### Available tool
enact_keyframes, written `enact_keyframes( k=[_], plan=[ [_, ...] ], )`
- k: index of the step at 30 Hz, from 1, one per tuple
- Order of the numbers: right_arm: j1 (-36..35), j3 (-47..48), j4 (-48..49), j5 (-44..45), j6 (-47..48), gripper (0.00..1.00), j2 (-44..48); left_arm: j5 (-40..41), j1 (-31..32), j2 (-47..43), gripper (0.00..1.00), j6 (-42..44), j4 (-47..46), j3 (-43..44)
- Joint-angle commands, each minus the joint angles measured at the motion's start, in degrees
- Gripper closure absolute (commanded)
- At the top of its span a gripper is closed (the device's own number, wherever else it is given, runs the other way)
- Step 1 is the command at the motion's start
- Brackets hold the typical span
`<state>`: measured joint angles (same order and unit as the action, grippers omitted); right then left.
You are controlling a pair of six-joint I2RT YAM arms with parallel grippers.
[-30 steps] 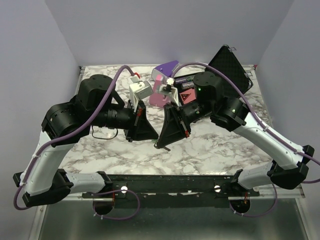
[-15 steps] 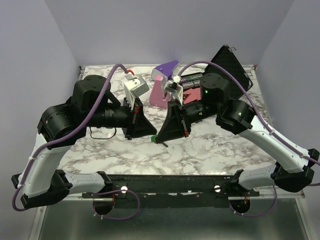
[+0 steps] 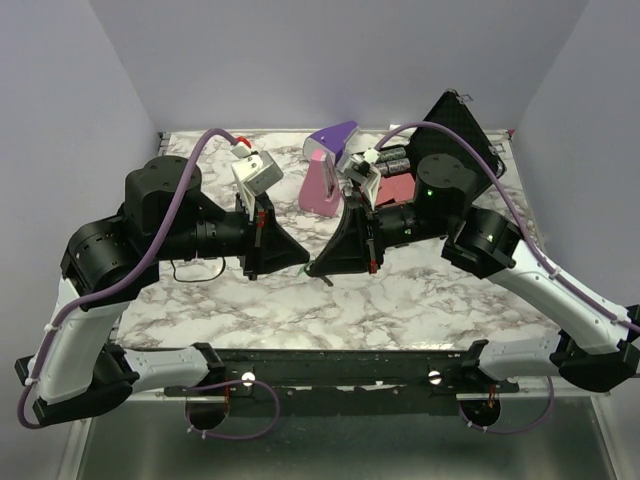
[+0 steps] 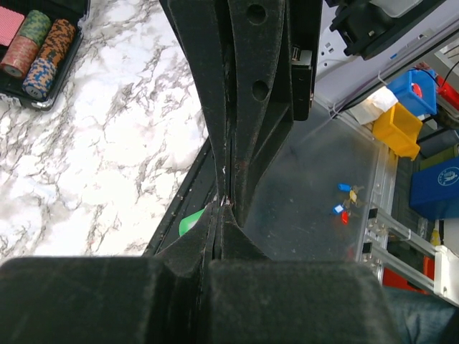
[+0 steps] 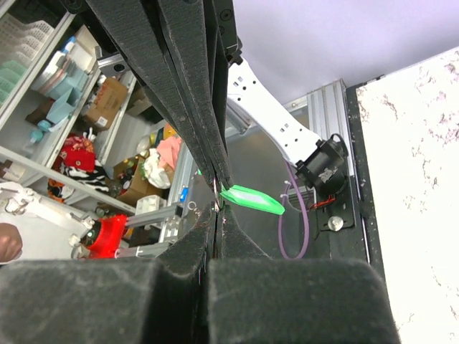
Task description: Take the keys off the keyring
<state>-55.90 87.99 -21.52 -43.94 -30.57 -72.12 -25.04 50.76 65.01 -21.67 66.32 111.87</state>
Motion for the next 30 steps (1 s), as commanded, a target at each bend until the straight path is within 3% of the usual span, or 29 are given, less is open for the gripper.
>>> enact_keyframes(
  k=[1, 6, 18, 30],
  plan=[
    [-0.4, -1.2, 0.0, 3.3, 0.2, 0.99, 0.4, -0.4, 0.7, -1.4, 1.00, -0.3, -4.5, -0.3],
    [-0.4, -0.5, -0.9, 2.0, 0.4, 0.99, -0.5, -1.4, 2.8, 0.6, 1.00, -0.3, -5.7, 1.0],
    [-0.4, 0.8, -4.5, 1.7, 2.3, 0.99, -0.7, 0.7, 9.7, 13.6, 1.00, 4.9, 5.6, 14.8],
    [-0.4, -0.3, -4.8, 0.8, 2.4, 0.99, 1.0, 1.2, 10.0, 14.9, 1.00, 4.5, 4.4, 14.8]
  ],
)
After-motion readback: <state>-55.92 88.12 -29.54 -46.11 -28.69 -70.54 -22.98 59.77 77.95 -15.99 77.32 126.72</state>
